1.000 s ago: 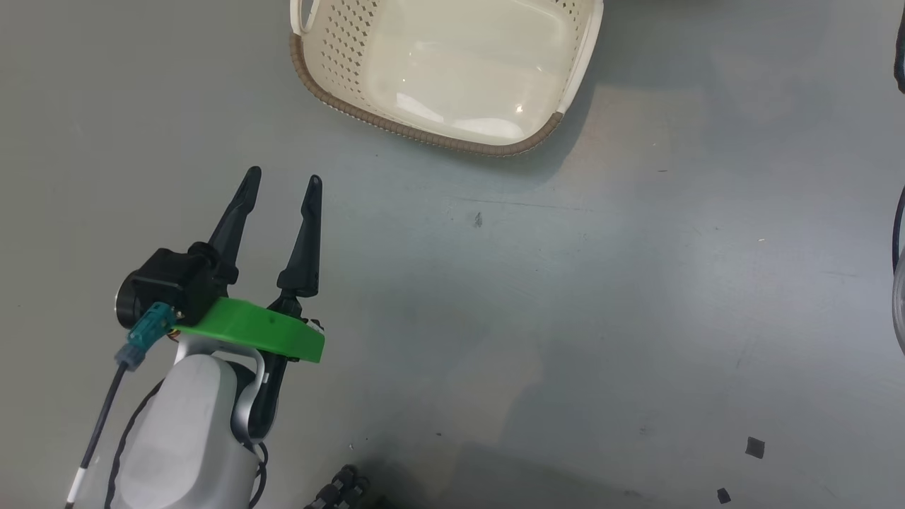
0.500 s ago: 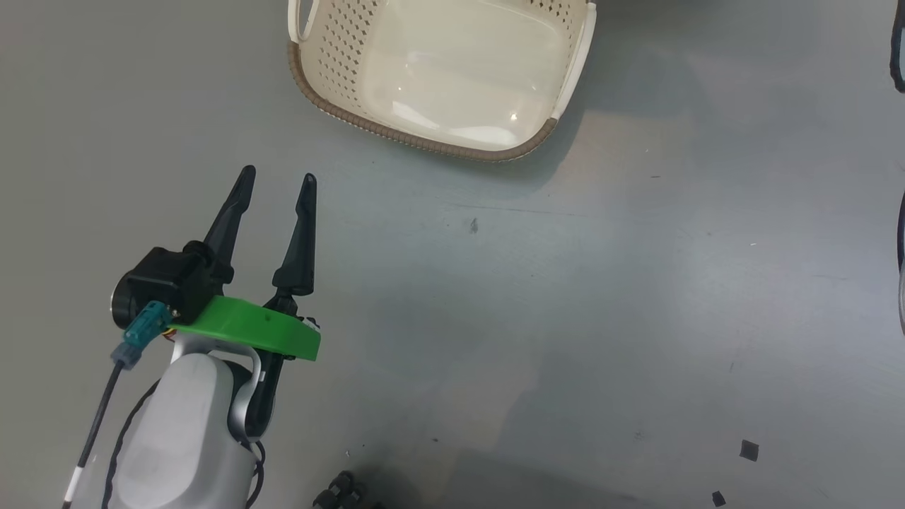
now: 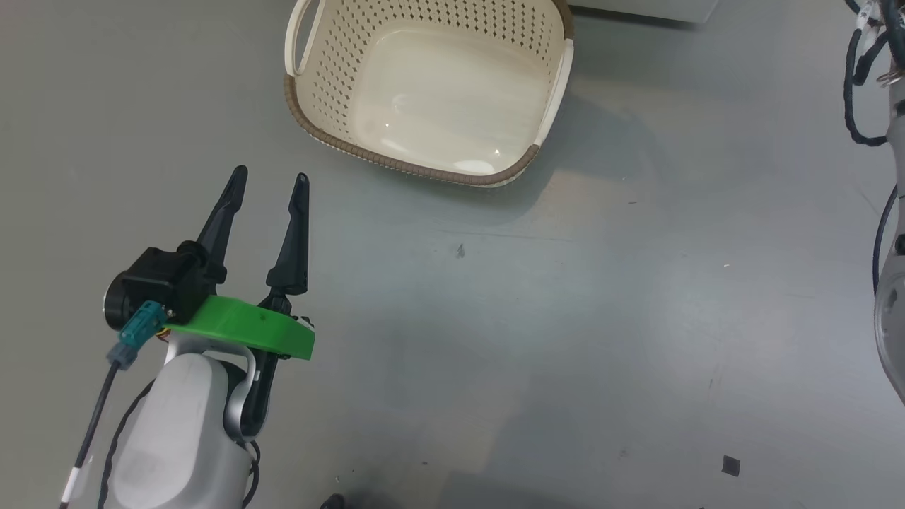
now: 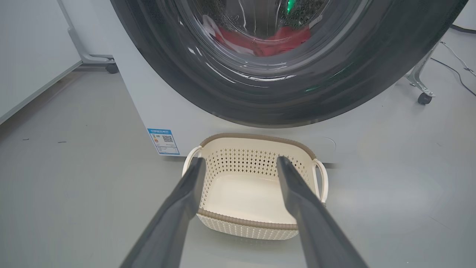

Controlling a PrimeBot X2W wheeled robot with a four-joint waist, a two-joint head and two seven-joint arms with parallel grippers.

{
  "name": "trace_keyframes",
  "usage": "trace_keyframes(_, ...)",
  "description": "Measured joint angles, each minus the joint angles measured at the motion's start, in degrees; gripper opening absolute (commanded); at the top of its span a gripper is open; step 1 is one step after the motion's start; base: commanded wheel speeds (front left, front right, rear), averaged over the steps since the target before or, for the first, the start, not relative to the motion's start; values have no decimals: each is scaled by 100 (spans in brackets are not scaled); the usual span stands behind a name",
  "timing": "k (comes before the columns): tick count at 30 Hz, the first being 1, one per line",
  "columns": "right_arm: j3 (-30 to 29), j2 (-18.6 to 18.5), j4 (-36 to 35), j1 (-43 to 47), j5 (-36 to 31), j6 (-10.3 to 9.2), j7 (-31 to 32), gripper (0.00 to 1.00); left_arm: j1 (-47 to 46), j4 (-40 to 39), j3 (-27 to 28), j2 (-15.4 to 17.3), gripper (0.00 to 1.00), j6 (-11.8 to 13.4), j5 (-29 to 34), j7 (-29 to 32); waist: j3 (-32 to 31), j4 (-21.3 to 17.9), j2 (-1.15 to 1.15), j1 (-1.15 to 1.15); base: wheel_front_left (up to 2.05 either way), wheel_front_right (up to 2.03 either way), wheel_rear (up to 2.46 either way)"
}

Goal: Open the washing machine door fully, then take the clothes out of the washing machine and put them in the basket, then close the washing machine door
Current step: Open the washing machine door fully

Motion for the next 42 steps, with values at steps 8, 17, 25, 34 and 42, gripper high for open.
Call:
trace_keyframes(8,86,65,201,347,258,64,168,0,40,7,10,0,100,0,26,0,-303,-84,0,0,0,0,0)
trace_keyframes(17,269,99,371,670,396,100,261,0,230,54,18,1,100,1,57,0,-621,-151,0,0,0,0,0)
trace_keyframes(25,404,101,455,946,726,101,361,0,413,76,11,2,100,3,57,0,-940,-189,0,0,0,0,0)
trace_keyframes(34,586,121,452,993,906,93,358,0,527,26,11,5,100,10,57,0,-1093,-222,0,0,0,0,0)
trace_keyframes(42,534,177,374,992,757,442,-120,0,538,11,23,5,100,53,103,0,-1119,-250,0,0,0,0,0)
